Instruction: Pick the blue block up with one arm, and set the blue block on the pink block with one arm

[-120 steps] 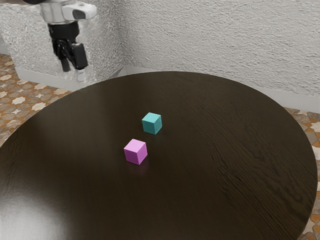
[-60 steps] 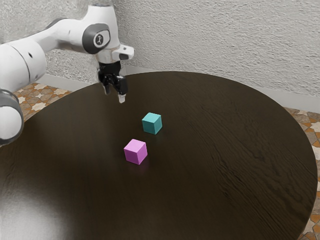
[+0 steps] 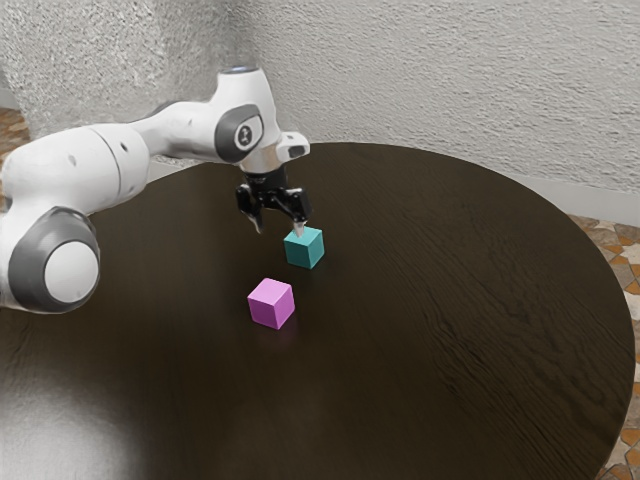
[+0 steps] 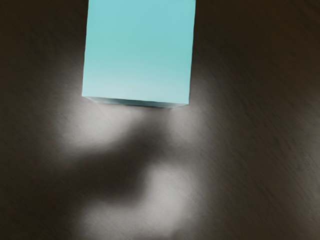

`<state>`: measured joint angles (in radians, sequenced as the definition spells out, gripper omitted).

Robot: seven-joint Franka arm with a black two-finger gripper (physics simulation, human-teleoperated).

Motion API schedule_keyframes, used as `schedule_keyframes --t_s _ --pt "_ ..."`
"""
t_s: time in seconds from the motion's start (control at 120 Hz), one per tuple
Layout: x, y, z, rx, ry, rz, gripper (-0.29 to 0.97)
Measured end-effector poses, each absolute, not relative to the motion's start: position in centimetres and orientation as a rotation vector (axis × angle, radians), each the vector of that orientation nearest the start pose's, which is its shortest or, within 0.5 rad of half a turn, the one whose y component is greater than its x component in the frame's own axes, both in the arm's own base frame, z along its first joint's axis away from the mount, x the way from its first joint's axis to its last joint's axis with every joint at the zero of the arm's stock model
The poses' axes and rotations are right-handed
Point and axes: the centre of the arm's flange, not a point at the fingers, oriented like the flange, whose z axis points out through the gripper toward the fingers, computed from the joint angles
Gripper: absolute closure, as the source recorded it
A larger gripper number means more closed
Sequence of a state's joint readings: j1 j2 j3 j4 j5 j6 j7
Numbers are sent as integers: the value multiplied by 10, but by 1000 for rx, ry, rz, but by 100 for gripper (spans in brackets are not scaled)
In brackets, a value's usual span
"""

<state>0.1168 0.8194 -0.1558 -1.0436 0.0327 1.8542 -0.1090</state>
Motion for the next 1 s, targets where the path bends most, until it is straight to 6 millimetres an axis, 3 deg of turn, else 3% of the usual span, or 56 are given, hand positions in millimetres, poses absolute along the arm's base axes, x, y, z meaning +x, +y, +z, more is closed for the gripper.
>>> schedule_keyframes --t_s 0.117,0.225,0.308,0.433,0.583,1.0 --pt "766 14 340 -3213 -288 13 0" --pt "768 62 332 -3188 -423 -4 0" --pt "780 77 333 -3189 -459 -73 0" --pt "796 62 350 -3196 -430 -193 0" --pt "802 45 316 -3237 -378 -177 0" --pt "798 45 314 -3307 -158 -190 0"
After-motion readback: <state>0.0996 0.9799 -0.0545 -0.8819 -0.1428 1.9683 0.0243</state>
